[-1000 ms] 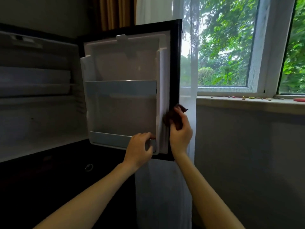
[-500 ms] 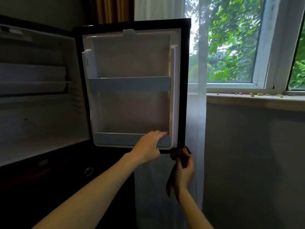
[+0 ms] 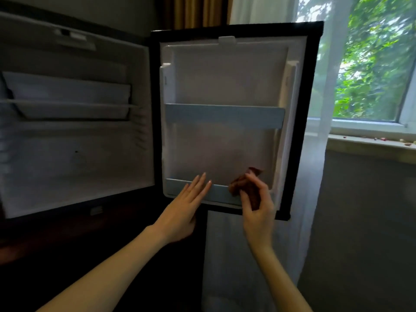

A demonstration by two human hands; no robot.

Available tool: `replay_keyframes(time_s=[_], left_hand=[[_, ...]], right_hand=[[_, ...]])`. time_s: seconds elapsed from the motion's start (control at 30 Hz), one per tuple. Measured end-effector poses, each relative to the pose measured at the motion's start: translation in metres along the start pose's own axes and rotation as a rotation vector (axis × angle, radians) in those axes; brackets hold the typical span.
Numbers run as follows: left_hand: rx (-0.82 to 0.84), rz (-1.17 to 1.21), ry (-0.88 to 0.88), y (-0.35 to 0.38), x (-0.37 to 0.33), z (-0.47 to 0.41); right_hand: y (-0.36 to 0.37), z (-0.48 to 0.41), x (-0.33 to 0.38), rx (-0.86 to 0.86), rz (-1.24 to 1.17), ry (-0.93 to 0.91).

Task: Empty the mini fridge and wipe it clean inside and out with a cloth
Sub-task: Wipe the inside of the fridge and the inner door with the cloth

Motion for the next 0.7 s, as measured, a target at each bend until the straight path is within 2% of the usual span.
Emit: replay_keyframes(time_s=[0.07,0.1,0.2,0.23,0.33,0.4,0.5,0.53,0.63,0.7], left_hand=[[0.007,0.071,-0.073,-0.004,0.016,0.017],[-0.014,0.187,-0.151,-0.009,0.019,0.022],[-0.286,0.638,-0.443,-0.027,0.014,0.027],[-0.370,0.719,-0.511,-0.033,0.012,0.028],[-0.515,0.859,-0.655,-0.040,0.010,0.034],[-0.593,1.051,-0.794,-0.043,0.019,0.040],[-0.639,1.290,-1.029,-0.045,0.031,0.045],[-0.675,1.303,-1.077,-0.045,0.036,0.047],[-0.819,1.239,-1.187,-0.044,0.052,0.050],[-0.874,1.203,-1.255,-0.040,0.064,0.055]], right_hand=[[0.022,0.009,0.001,0.063,-0.064,0.060],[0.032,0.014,0.004,0.083,-0.094,0.091],[0.063,0.029,0.014,0.195,-0.180,0.155],[0.075,0.034,0.020,0.249,-0.195,0.144],[0.108,0.040,0.033,0.311,-0.166,0.086],[0.126,0.037,0.036,0.367,-0.092,0.101],[0.148,0.037,0.032,0.579,0.023,0.049],[0.153,0.036,0.029,0.577,0.071,-0.027],[0.159,0.025,0.014,0.376,0.264,-0.251],[0.159,0.021,-0.002,0.303,0.422,-0.374]])
Point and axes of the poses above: each hand's wrist, its own z-axis away from the middle knuckle, its own y-axis out of the palm, x = y × z, the point moved 2 cm from there along -z, towards the middle knuckle, and after that the axes turned 12 degrees about -x, right-handed, at the moved point
